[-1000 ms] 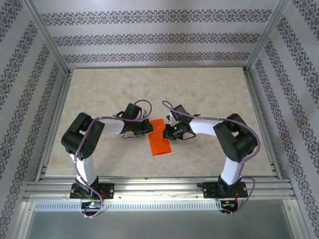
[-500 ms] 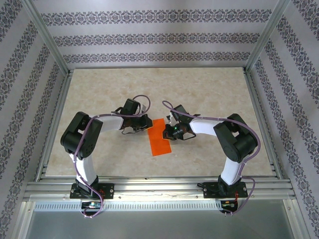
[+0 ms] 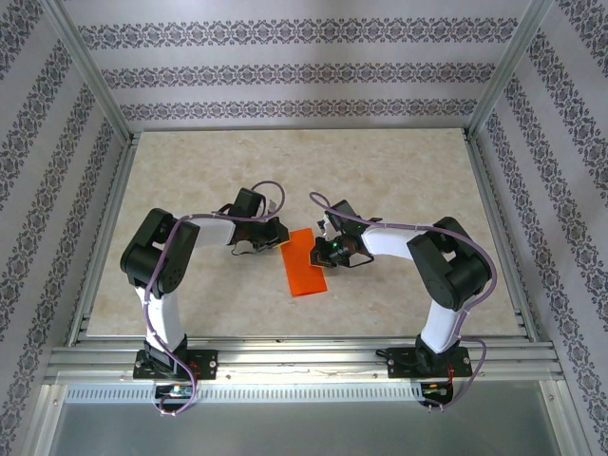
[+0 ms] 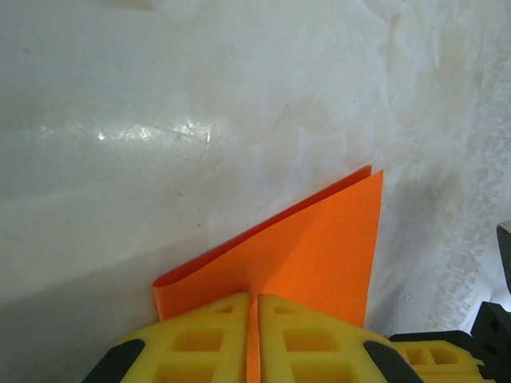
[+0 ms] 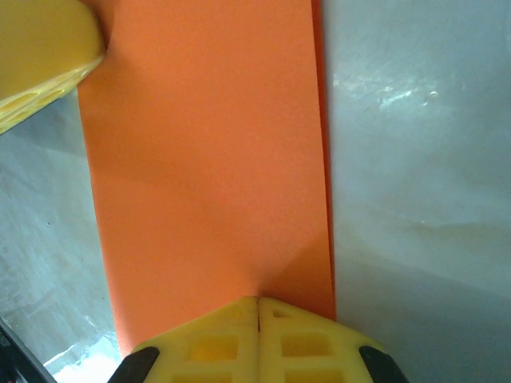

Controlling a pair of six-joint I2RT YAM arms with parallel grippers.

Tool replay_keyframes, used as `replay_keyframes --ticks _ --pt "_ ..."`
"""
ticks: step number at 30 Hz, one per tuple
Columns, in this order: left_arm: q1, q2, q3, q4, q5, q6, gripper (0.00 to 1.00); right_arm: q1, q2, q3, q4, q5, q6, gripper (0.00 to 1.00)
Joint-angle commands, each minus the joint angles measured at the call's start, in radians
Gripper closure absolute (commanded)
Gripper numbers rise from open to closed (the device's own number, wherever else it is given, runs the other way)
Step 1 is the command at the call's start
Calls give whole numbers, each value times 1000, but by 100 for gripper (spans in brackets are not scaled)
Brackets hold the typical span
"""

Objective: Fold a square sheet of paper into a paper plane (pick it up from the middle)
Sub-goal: First fold the square sheet of paper in half at the center of the table.

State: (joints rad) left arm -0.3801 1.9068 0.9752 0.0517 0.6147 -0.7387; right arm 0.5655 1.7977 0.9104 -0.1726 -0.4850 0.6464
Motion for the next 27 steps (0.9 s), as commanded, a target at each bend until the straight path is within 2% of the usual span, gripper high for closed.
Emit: replay_keyframes --ticks 1,19,27 --pt "53 33 -21 -31 -68 -8 87 -1 32 -51 -128 100 -25 100" --pt "73 57 159 -249 -178 1 86 -3 22 -56 -128 97 -27 100" --pt "51 -108 120 -252 -124 15 84 -3 17 -48 -131 96 -25 100"
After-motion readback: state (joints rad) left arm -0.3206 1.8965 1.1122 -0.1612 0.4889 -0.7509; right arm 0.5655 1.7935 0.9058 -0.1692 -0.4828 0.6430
